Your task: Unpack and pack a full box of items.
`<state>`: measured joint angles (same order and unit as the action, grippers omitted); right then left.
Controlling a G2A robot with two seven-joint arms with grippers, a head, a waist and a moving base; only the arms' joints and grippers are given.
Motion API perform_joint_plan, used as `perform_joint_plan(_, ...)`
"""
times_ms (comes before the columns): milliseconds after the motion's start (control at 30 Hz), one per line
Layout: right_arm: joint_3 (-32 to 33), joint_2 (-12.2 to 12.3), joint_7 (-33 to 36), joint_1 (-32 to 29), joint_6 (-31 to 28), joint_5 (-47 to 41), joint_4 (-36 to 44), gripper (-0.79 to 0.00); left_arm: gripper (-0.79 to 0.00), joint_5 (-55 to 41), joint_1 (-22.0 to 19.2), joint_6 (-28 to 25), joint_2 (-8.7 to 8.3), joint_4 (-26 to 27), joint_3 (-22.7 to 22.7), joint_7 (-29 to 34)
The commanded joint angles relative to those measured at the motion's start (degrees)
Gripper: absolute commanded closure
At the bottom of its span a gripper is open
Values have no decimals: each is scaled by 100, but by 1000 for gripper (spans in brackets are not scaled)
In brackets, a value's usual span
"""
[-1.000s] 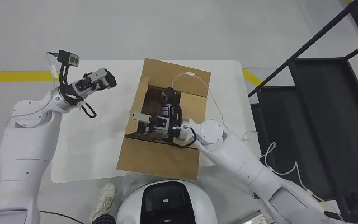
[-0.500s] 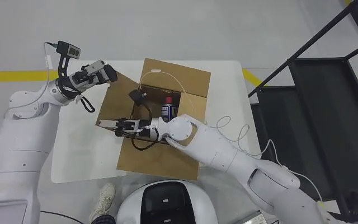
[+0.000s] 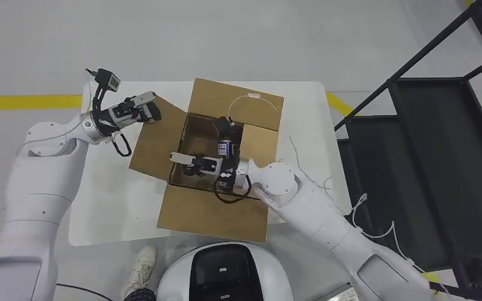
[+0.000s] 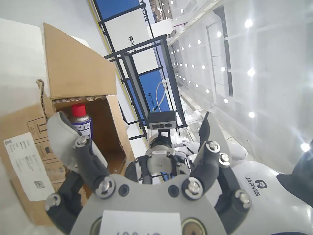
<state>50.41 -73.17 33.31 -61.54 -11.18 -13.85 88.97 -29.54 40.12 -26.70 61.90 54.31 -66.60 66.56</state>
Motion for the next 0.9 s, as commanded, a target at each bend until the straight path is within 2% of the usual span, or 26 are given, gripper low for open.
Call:
perform_joint_plan(0, 401, 114, 43, -395, 42, 75, 357, -785, -785, 100, 23, -26, -15, -43, -31, -55)
perform_joint_plan(233, 1225, 330, 146, -1246, 68, 165, 1147, -785, -785, 785, 124, 30, -86, -139, -85, -380)
perform_joint_plan(367, 1548, 401, 162, -1569, 53, 198, 1415, -785, -785, 1435, 157, 255, -96, -215, 84, -531)
perform_joint_plan(567, 1925, 471, 153, -1914, -2, 168, 1610, -785, -785, 1703, 178, 428, 8, -374, 468, -597)
perform_joint_plan(867, 2024, 504, 217, -2116, -62, 133, 1632, -785, -785, 1511, 29, 306, 179, -687, 807, -462)
